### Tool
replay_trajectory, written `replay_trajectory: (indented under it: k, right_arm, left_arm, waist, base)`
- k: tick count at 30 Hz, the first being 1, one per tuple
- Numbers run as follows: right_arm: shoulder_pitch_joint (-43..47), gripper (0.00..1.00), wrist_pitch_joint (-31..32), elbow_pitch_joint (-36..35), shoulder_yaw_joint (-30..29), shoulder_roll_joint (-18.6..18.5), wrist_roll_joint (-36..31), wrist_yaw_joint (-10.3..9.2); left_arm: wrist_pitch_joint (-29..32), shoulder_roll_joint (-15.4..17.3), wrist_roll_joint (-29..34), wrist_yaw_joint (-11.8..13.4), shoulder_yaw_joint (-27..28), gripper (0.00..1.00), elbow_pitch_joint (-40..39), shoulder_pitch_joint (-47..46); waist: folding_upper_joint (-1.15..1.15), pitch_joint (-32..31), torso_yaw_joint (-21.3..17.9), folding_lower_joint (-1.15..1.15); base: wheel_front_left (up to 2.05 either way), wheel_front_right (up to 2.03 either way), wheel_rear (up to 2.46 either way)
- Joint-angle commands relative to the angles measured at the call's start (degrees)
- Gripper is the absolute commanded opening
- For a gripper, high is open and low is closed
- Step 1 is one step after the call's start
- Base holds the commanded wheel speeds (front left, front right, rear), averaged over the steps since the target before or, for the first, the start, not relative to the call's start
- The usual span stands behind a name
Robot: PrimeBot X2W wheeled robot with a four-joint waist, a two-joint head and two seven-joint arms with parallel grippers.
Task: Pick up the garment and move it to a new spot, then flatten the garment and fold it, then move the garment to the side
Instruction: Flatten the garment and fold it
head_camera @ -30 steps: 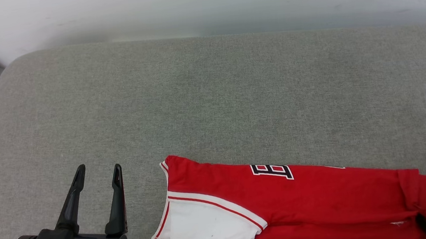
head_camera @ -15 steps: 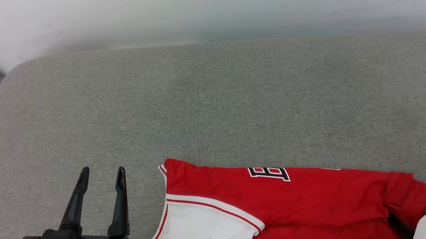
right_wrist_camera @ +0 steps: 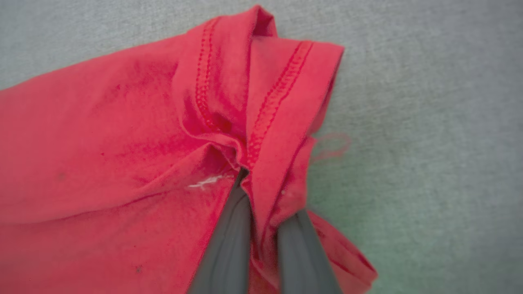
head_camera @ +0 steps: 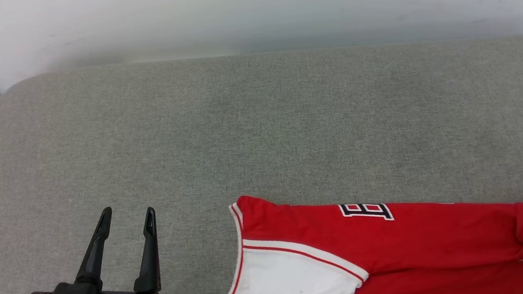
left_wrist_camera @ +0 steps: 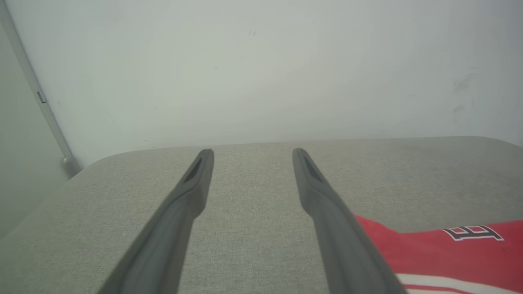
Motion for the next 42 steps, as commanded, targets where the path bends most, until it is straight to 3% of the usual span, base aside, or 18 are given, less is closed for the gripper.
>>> replay_trajectory:
  k: [1, 11, 20, 26, 34, 42]
  right_arm:
    - [-0.2, 0.0, -0.4, 1.2, -1.6, -1.1, -1.6, -0.28]
    - [1.5, 0.0, 1.3, -4.9, -0.2, -0.7, -1.8, -0.18]
    - [5.6, 0.0, 11.7, -21.1, 7.1, 4.3, 2.4, -0.18]
    - [4.4, 0.0, 16.5, -27.3, 12.7, 8.5, 4.5, -0.18]
    - [0.5, 0.0, 17.6, -26.6, 21.0, 11.9, 6.5, -0.18]
    - [-3.7, 0.0, 11.9, -19.0, 29.4, 12.2, 11.4, -0.18]
  left_arm:
    - [-0.3, 0.0, 0.4, -0.1, -0.1, 1.0, 0.1, 0.3]
    - [-0.3, -0.7, 0.2, -0.1, -0.5, 1.0, 0.9, 0.8]
    - [-0.3, -1.4, -0.3, -0.1, -1.9, 1.0, 1.8, 1.6]
    - [-0.3, -1.5, -0.7, -0.1, -2.4, 1.0, 2.2, 1.6]
    - [-0.3, -1.4, -0.7, -0.1, -2.9, 1.0, 2.4, 0.6]
    - [-0.3, -1.4, -0.7, -0.1, -3.4, 1.0, 2.6, 0.1]
  waist:
    - [0.0, -0.1, -0.2, 0.0]
    - [0.0, -2.0, -0.9, 0.0]
    - [0.0, -3.9, -0.3, 0.0]
    - [0.0, -4.3, 0.6, 0.0]
    - [0.0, -3.7, 2.2, 0.0]
    - [0.0, -3.2, 3.7, 0.0]
  base:
    - [0.0, 0.0, 0.0]
    - [0.0, 0.0, 0.0]
    - [0.0, 0.0, 0.0]
    - [0.0, 0.0, 0.0]
    - [0.0, 0.0, 0.0]
    - [0.0, 0.0, 0.0]
